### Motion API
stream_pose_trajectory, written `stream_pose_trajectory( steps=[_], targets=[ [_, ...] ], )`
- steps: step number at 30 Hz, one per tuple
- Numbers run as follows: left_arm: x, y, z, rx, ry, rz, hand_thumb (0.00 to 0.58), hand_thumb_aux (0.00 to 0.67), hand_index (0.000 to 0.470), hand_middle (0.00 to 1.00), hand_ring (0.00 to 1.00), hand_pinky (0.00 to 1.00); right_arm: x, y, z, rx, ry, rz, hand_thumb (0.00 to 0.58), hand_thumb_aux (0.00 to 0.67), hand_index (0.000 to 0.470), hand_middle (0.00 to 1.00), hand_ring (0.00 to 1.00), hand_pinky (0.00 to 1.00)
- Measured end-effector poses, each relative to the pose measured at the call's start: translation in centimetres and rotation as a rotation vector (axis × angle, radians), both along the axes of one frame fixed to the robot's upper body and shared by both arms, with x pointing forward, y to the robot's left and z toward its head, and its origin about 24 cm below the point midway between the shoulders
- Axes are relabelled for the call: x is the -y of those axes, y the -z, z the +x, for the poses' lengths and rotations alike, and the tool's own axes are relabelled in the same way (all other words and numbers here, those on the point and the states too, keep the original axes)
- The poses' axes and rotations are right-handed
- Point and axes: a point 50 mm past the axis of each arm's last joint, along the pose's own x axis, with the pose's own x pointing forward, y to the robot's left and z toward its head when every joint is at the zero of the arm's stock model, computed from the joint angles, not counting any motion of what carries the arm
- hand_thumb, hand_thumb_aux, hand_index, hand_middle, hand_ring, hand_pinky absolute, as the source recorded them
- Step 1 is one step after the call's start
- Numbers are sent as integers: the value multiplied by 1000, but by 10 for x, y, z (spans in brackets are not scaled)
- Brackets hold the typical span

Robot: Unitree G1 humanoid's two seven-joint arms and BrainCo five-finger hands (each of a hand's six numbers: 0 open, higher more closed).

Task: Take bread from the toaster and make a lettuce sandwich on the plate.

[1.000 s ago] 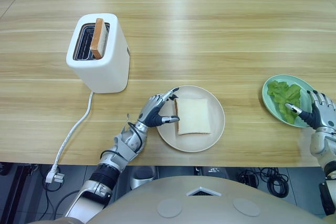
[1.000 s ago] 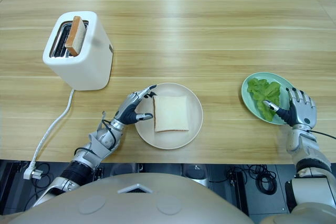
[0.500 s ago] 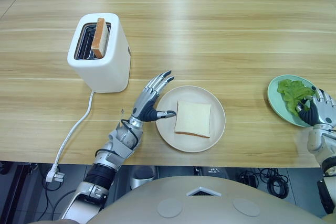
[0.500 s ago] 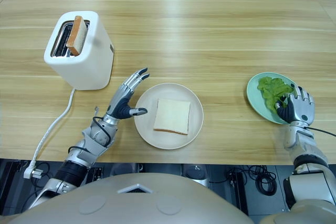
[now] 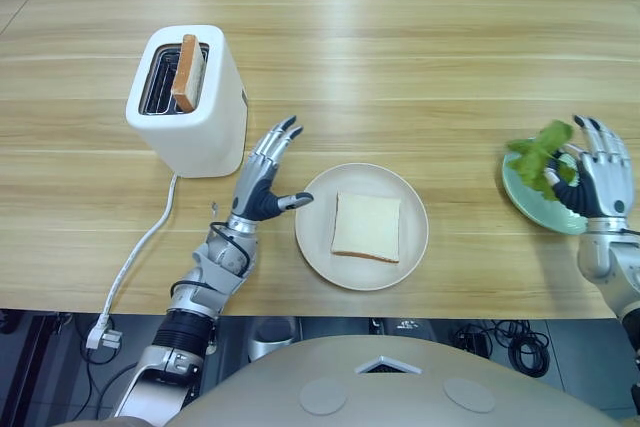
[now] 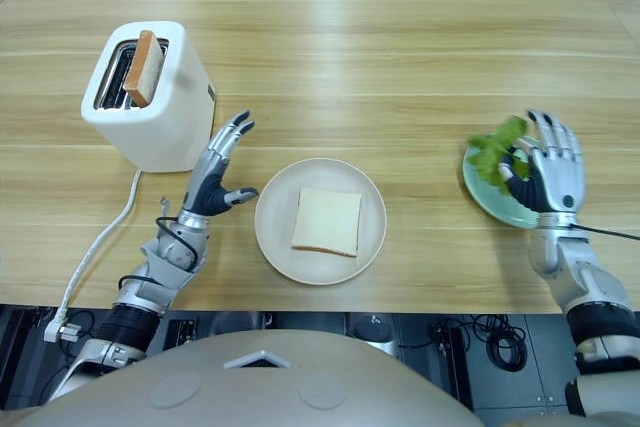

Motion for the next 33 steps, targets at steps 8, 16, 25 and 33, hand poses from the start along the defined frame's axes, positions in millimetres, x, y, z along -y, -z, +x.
stream_pose_trajectory(
  steps=[8,16,25,33],
  targets=[
    [-19,-29,-3,194,-128,44,0,0,0,0,0,0,-78,-5,-18,-93,-395,140,580,670,460,0,0,0],
    [-49,-55,-3,323,-326,92,0,0,0,0,0,0,-126,17,-27,-222,-618,219,580,670,460,0,0,0],
    [-91,-76,13,362,-611,214,0,0,0,0,0,0,-152,49,-19,-308,-683,190,580,670,460,0,0,0],
    [-108,-73,37,239,-684,317,0,0,0,0,0,0,-151,69,-16,-351,-659,136,570,581,399,0,0,0]
  ],
)
